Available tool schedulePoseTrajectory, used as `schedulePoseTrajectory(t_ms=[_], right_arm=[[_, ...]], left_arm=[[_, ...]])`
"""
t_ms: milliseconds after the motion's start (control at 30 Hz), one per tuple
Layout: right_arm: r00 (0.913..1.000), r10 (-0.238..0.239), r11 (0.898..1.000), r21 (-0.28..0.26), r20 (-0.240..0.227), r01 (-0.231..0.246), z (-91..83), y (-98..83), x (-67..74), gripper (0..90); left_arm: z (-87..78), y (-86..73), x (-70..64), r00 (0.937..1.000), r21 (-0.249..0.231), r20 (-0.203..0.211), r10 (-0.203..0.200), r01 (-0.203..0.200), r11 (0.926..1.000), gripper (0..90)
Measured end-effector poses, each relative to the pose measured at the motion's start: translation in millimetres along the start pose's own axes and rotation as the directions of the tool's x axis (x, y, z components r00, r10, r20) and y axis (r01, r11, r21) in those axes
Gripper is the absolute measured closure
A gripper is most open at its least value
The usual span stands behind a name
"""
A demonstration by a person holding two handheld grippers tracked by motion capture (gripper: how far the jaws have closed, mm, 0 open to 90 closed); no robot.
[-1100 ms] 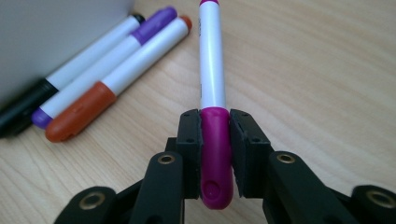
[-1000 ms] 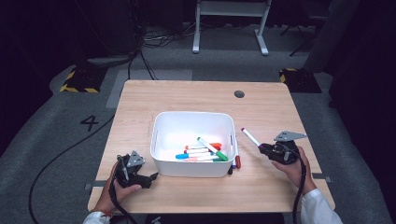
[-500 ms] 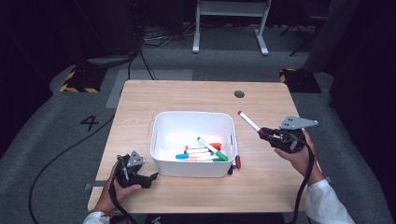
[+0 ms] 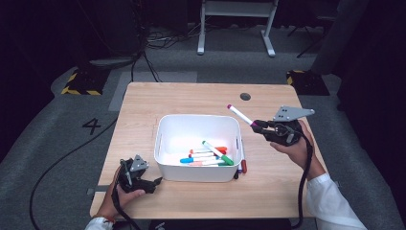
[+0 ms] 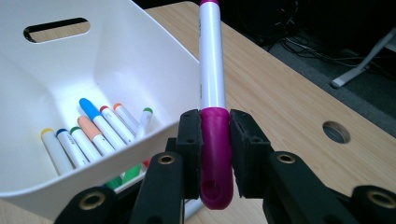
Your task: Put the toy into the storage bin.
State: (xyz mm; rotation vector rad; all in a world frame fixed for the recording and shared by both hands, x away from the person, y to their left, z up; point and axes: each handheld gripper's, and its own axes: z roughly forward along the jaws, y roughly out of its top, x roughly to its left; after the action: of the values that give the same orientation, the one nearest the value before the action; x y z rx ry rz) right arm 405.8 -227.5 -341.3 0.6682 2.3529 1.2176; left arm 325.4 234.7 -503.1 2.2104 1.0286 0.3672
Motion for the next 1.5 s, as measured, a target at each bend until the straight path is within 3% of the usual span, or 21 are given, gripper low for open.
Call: schedulePoseTrajectory(t_ms=[200, 367, 833, 933, 1200, 1367, 1500], right_arm=[[0.9971, -0.067, 0.997, 0.027, -0.038, 0.068, 19.6, 18.0, 11.2, 75.1], [0.9882, -0.123, 0.991, 0.044, -0.091, 0.127, 38.8, 28.5, 20.3, 75.1], [0.9643, -0.171, 0.968, 0.148, -0.202, 0.202, 86.4, 47.6, 42.5, 75.1], [0.9549, -0.183, 0.96, 0.167, -0.234, 0.225, 93.1, 48.0, 48.4, 75.1], [0.9179, -0.21, 0.936, 0.202, -0.337, 0.288, 95.6, 42.9, 65.9, 75.1], [0.9031, -0.204, 0.929, 0.216, -0.378, 0.3, 86.9, 39.9, 74.9, 75.1], [0.8844, -0.215, 0.924, 0.208, -0.414, 0.322, 81.0, 38.3, 83.0, 75.0]], left_arm=[[0.0, 0.0, 0.0, 1.0, 0.0, 0.0, 0.0, 0.0, 1.0, 10.2], [0.0, 0.0, 0.0, 1.0, 0.0, 0.0, 0.0, 0.0, 1.0, 10.2], [0.0, 0.0, 0.0, 1.0, 0.0, 0.0, 0.0, 0.0, 1.0, 10.2], [0.0, 0.0, 0.0, 1.0, 0.0, 0.0, 0.0, 0.0, 1.0, 10.2], [0.3, 0.0, 0.2, 0.9999, 0.0, 0.011, 0.003, -0.003, 1.0, 10.2], [0.2, 0.0, 0.1, 1.0, 0.0, 0.009, 0.002, -0.002, 1.0, 10.2], [0.3, 0.0, 0.2, 0.9999, 0.0, 0.01, 0.003, -0.003, 1.0, 10.3]])
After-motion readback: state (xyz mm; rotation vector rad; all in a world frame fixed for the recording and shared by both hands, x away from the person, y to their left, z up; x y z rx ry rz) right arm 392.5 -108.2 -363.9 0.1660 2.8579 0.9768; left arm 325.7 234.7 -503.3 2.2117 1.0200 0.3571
